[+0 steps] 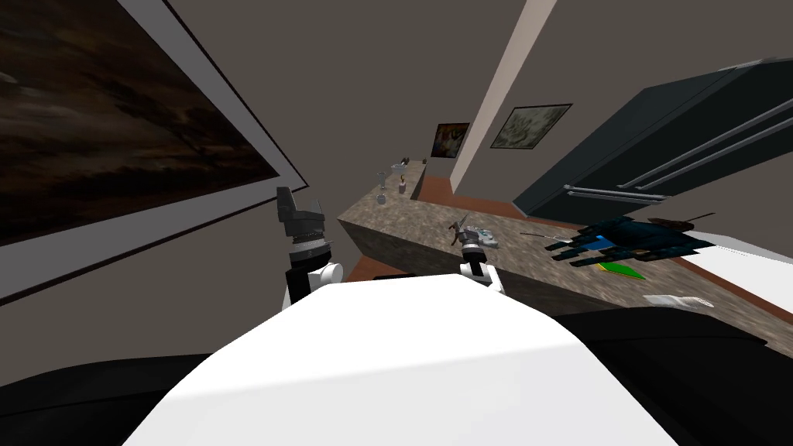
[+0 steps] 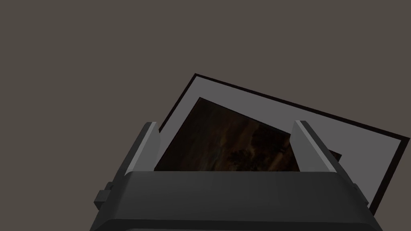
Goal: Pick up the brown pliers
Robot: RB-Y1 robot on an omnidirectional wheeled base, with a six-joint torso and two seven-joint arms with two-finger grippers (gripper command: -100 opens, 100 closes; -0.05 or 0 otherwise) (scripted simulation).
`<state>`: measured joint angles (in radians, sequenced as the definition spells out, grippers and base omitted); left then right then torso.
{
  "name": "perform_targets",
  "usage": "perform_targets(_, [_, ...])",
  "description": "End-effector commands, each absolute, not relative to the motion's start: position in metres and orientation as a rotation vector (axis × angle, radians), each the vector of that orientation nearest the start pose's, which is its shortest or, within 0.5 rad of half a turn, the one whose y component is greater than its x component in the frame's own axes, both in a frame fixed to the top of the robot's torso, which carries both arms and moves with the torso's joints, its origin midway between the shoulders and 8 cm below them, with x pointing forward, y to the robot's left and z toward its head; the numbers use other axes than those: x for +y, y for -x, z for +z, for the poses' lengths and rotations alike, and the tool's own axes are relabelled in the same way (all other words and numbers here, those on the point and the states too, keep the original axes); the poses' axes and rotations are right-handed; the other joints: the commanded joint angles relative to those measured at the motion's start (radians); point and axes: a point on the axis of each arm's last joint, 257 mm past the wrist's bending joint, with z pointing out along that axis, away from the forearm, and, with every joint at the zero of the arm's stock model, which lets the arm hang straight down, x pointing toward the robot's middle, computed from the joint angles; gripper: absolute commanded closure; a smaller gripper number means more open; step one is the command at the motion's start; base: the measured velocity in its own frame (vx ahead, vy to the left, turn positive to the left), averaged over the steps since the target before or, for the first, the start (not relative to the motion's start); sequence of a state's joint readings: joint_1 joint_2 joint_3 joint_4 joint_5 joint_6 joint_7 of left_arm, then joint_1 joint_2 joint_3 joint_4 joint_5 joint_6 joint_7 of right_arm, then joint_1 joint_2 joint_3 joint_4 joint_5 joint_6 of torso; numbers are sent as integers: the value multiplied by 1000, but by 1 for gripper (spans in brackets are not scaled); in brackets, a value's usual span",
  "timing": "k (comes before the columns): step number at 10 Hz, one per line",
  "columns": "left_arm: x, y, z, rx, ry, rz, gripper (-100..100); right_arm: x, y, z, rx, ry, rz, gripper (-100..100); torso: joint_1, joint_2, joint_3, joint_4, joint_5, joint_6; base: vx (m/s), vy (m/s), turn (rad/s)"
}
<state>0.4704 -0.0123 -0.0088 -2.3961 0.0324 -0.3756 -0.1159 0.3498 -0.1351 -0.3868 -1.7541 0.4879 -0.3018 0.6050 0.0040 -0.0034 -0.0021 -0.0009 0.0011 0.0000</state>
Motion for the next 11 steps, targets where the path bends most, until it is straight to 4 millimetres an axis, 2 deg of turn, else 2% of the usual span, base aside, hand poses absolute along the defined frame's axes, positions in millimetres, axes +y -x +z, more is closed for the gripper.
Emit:
perform_targets(1, [276,-341,62,599,629,-1241,0,-466,-400,-203,1408,-313,-107,-100,0,0,0,0,0,0,43,78,-39])
perform_targets(7, [276,-341,62,599,629,-1241,0,-503,-394,-231,1497,-243,-298,-100,-1,0,0,0,0,0,38,67,-38])
perform_targets(8, [276,-341,62,600,629,-1241,0,-499,-395,-228,1487,-252,-276,-100,-1,0,0,0,0,0,17,27,-10])
perform_targets(9, [276,-341,62,600,629,-1241,0,-500,-395,-229,1489,-250,-281,0,-3,1,1,0,0,0,3,5,1])
perform_targets(10, [276,-341,62,600,629,-1241,0,-507,-398,-221,1486,-258,-288,-100,-4,2,1,1,-1,0,50,-13,63])
perform_targets(11, [276,-341,62,600,629,-1241,0,-504,-397,-226,1487,-252,-285,-100,-6,0,0,0,-1,-1,32,-12,20])
